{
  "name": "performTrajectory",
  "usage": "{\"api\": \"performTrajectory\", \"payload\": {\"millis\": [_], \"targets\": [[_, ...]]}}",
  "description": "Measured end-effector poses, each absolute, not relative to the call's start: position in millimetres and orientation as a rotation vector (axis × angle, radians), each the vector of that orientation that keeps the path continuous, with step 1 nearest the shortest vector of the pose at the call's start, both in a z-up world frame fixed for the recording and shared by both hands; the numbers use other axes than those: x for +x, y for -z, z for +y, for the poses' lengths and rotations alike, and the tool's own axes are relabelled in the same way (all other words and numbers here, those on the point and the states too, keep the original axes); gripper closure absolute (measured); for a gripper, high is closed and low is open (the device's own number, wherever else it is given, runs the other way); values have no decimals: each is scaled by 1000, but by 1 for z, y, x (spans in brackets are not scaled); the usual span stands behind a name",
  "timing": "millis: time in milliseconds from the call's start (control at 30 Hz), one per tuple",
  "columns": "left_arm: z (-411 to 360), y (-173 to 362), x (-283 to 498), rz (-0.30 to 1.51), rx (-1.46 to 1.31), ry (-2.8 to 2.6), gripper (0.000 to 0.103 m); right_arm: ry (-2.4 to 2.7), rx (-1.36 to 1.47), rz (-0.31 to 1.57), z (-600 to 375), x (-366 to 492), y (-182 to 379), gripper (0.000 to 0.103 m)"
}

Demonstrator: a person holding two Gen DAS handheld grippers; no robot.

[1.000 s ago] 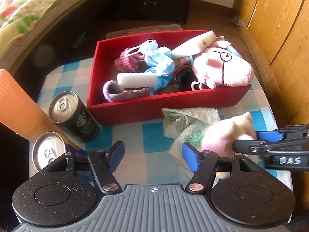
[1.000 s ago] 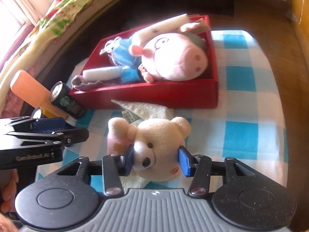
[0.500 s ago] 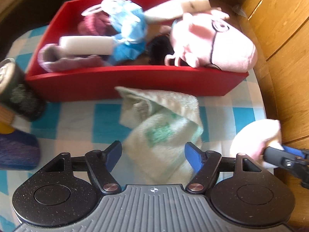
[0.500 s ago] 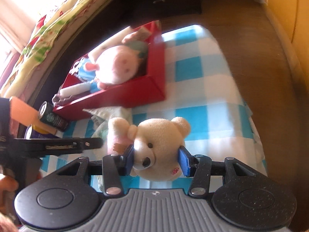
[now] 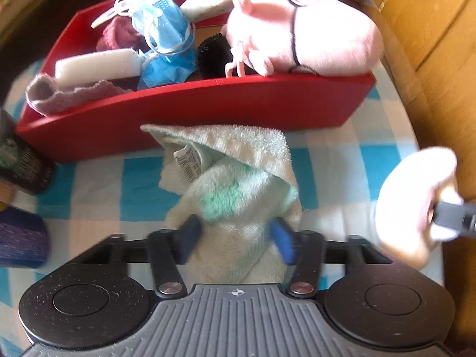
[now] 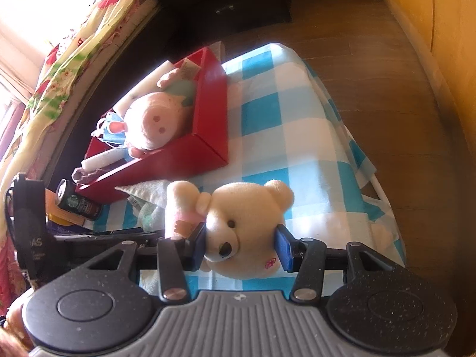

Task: Organize soft objects
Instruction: 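Grasp the green-white towel with the left gripper while the right gripper holds the bear, then lift and carry the towel in the left gripper to the red box while the right gripper carries the bear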

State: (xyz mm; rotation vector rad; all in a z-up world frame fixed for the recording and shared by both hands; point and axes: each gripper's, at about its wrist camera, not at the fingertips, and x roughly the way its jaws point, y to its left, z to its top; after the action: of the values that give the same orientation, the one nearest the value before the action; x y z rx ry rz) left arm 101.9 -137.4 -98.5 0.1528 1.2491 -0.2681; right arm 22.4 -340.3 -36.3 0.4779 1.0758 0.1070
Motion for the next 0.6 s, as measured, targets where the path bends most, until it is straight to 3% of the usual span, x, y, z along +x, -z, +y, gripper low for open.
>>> {"api": "performTrajectory", "payload": {"millis": [33,167,300,600], "targets": [[-137,99,100,1256,142,279,68,-107,479,1077,-340,22,36,77],[-130,98,93,1273,137,280,86,-116,484,1076,-338,21,35,77],[-115,98,81,1318,117,297,93,-131,478,1075,-334,21,34,77],[-75,75,62,1324,47,311,97,-174,472,1075,-318,19,29,77]]}}
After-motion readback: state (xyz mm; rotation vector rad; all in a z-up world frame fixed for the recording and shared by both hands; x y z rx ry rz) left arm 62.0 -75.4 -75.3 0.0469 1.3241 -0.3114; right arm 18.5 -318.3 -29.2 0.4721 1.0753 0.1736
